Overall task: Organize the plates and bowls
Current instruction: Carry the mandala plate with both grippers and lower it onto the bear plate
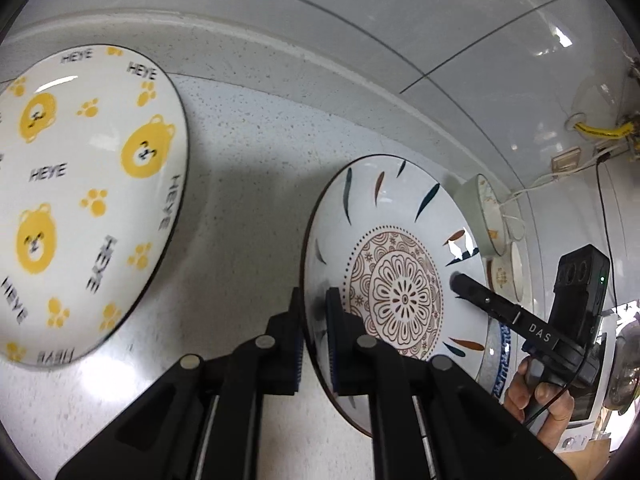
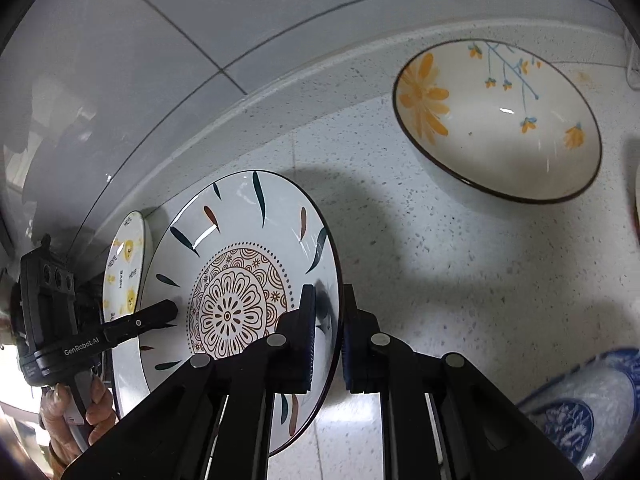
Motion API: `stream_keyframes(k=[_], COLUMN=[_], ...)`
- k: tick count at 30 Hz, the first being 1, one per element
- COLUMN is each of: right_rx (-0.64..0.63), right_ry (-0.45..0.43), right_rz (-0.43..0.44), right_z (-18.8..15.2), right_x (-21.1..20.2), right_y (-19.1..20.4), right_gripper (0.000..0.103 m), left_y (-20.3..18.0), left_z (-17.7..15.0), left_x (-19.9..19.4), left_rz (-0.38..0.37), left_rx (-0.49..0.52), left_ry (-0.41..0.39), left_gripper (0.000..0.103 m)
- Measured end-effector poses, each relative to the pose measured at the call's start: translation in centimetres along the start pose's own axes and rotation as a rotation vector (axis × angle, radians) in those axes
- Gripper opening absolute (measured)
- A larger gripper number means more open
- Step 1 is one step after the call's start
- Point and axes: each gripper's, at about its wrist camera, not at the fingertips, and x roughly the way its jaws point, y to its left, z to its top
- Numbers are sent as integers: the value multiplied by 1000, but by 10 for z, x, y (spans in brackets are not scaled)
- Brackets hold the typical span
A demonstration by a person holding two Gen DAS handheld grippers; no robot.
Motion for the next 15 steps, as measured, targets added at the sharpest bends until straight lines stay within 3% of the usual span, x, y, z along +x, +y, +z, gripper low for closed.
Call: stream_keyframes(k=[8, 15], right_rx=[-90, -197], right_ry=[-37, -71], right_rz=[48, 102], right_z=[-35, -83], right_x=[-53, -96], right_y=[44, 107], right_gripper=[10, 10], left_y=[8, 24], left_z=[-54, -113], left_x=[-96, -189], left_rz=[-26, -23], left_rx=[-21, -8], left_ry=[-86, -184], left_gripper=[9, 9])
